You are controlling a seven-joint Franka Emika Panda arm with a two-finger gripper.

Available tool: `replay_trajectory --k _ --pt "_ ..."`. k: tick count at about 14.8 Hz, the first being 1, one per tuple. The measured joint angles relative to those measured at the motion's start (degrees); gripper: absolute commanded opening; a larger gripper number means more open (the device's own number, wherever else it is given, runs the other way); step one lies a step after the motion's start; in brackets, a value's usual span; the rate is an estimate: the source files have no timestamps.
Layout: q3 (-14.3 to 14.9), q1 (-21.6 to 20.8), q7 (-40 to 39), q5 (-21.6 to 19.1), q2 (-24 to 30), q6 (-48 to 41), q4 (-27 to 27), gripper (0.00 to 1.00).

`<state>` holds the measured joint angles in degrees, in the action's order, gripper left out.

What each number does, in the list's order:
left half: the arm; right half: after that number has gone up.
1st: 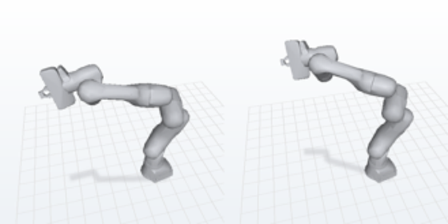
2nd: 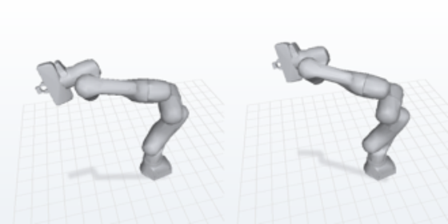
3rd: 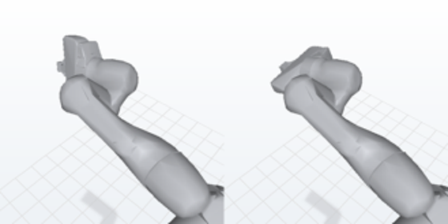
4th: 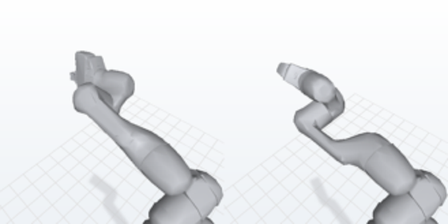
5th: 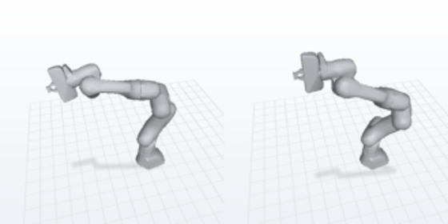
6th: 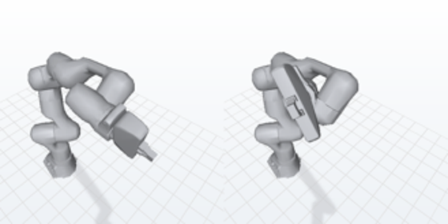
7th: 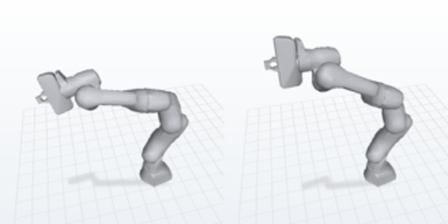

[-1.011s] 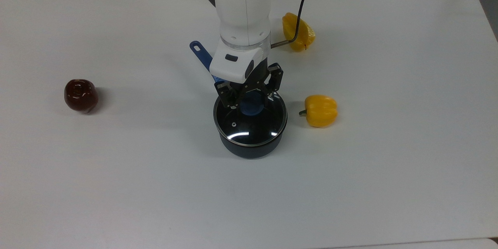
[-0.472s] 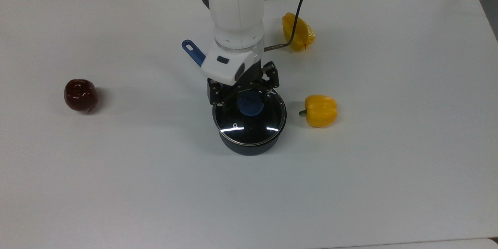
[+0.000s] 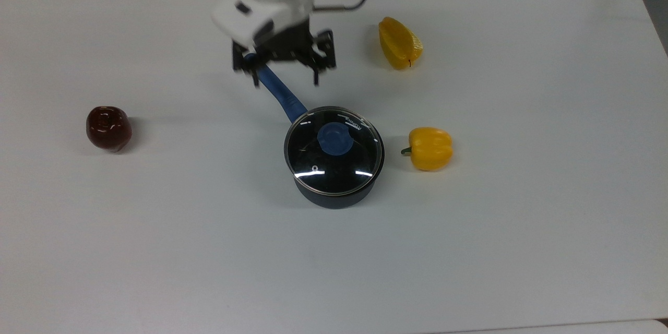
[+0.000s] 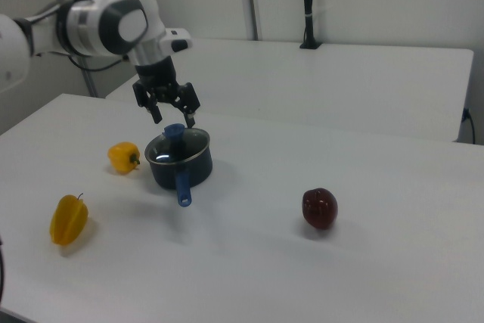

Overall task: Close lid
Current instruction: 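Open the gripper and raise it away from the lid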

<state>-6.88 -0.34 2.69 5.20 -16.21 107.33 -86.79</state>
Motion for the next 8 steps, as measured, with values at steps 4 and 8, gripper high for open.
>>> replay_trajectory --k 4,8 --pt "0.1 1.2 3.0 1.3 12.1 -12.0 -7.1 1.00" --pt "0.1 3.0 3.4 1.3 17.2 -13.2 -10.4 1.00"
